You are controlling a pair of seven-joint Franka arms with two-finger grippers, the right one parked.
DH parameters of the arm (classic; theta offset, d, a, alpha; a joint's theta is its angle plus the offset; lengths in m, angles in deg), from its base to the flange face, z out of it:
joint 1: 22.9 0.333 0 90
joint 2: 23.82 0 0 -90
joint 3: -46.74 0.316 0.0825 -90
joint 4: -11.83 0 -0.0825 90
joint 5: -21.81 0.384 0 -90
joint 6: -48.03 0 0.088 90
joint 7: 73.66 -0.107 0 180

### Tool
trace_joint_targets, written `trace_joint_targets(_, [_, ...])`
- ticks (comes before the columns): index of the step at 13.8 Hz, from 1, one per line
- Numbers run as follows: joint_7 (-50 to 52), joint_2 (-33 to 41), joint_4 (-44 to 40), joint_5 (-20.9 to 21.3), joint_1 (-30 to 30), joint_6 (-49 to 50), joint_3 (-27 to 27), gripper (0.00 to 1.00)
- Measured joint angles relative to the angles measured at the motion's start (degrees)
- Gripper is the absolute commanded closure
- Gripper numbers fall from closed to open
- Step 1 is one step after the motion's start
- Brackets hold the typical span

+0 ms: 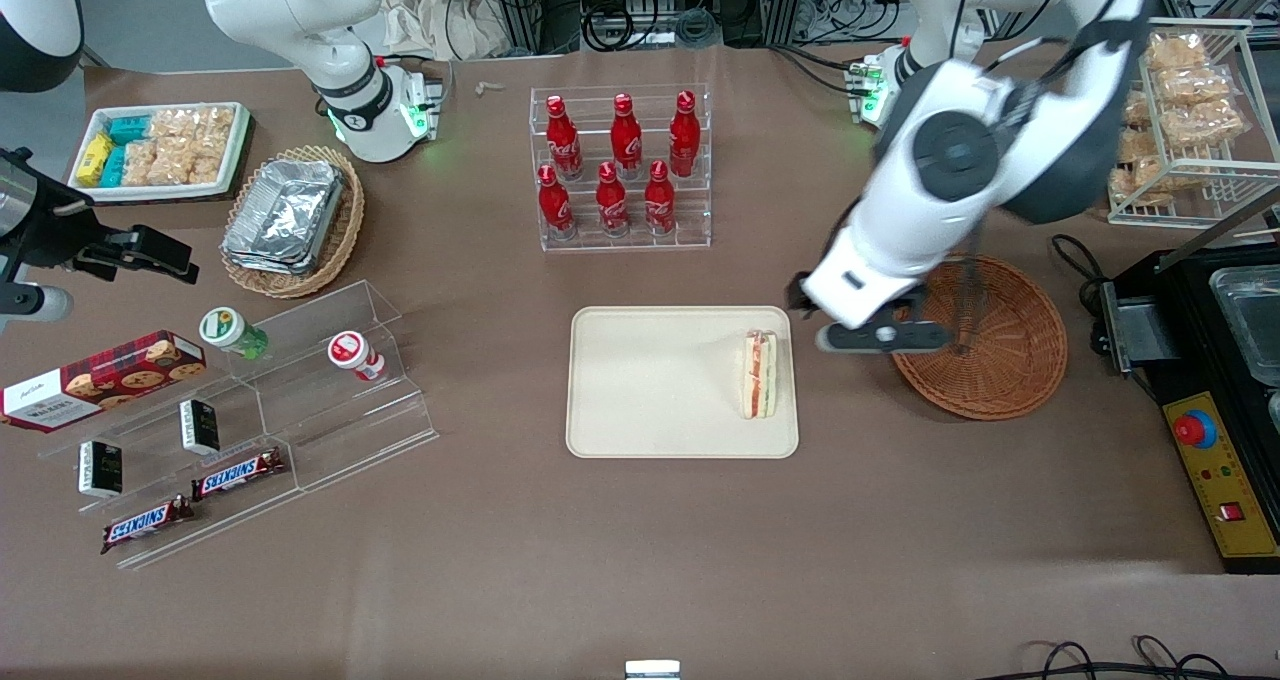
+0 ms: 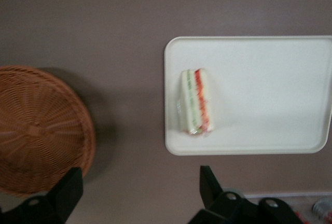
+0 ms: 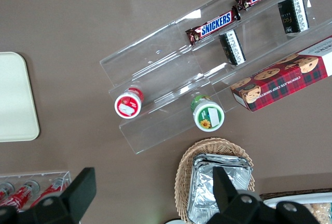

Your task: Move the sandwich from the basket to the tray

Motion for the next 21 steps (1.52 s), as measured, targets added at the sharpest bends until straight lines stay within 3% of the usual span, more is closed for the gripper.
trace_joint_targets(5, [-14.8,6.6,0.4,-4.3,0.4,5.1,12.9,0.00])
trace_joint_targets(8, [-18.4,9.9,2.6,-5.7,0.5,5.6,17.1,0.00])
trace_joint_targets(15, [-16.2,11.9,0.7,-5.7,0.1,7.3,17.2,0.00])
trace_joint_targets(21, [-16.1,11.9,0.1,0.1,-0.8,9.7,14.2,0.00])
